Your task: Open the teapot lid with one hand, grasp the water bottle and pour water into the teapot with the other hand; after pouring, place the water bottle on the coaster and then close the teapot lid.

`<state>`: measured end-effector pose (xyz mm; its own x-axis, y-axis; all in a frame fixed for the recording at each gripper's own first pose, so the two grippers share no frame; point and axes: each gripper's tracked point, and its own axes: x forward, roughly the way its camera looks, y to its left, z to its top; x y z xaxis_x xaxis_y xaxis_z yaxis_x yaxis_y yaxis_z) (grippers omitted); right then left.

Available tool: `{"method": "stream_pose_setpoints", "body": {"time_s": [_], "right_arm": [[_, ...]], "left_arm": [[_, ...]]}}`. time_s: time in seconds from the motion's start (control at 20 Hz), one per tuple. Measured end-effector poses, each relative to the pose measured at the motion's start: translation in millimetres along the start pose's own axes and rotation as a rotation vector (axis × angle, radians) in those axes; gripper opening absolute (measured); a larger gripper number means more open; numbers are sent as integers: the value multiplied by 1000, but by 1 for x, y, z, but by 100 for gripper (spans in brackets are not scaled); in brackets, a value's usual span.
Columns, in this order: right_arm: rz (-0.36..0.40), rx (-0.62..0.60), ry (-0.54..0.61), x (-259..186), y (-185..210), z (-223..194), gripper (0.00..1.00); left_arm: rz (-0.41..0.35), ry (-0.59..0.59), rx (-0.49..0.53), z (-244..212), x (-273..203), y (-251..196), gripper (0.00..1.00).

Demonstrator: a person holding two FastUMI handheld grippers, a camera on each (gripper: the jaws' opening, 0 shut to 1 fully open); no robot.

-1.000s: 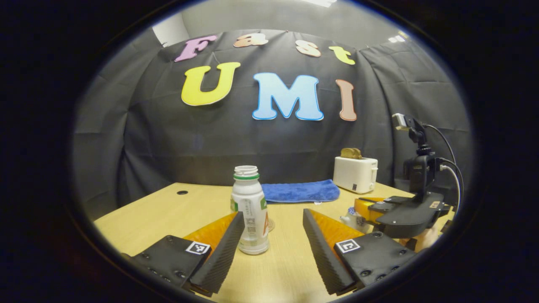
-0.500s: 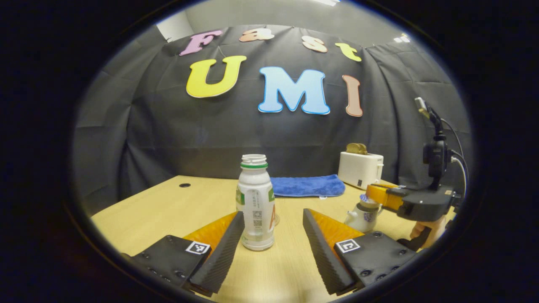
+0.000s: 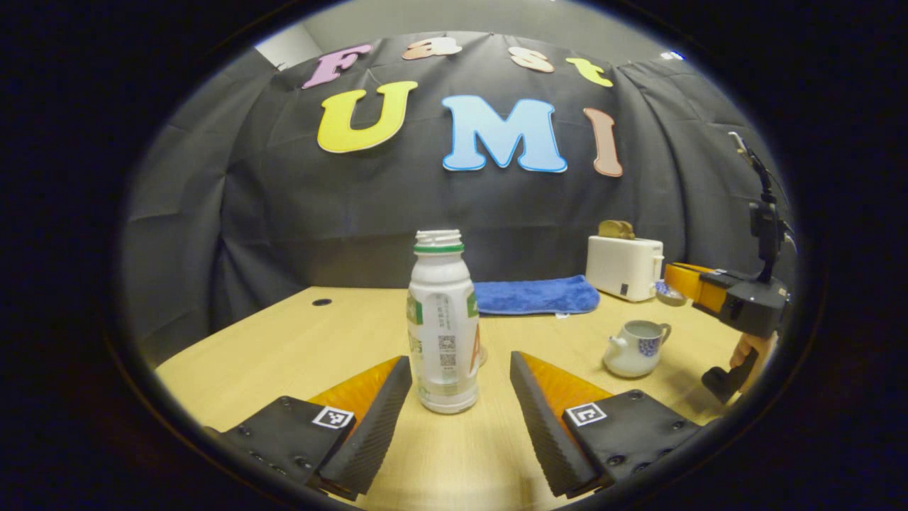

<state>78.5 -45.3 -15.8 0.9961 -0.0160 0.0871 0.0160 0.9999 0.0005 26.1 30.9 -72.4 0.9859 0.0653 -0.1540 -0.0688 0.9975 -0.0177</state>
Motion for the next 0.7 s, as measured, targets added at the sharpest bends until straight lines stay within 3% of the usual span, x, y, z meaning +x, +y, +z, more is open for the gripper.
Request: {"method": "stream_pose_setpoints", "body": {"time_s": [0.25,0.4,0.6,0.7], "right_arm": [[-74,35,6,-1,-28,-1,2],[-82,39,11,-1,-32,-2,2],[-70,43,10,-1,-30,-2,2],[-56,56,9,-2,-27,-2,2]], "left_arm": [[-4,21,3,-13,20,-2,99],[8,36,32,-14,34,0,87],[21,25,40,-10,44,4,96],[33,29,45,-12,49,8,93]]}}
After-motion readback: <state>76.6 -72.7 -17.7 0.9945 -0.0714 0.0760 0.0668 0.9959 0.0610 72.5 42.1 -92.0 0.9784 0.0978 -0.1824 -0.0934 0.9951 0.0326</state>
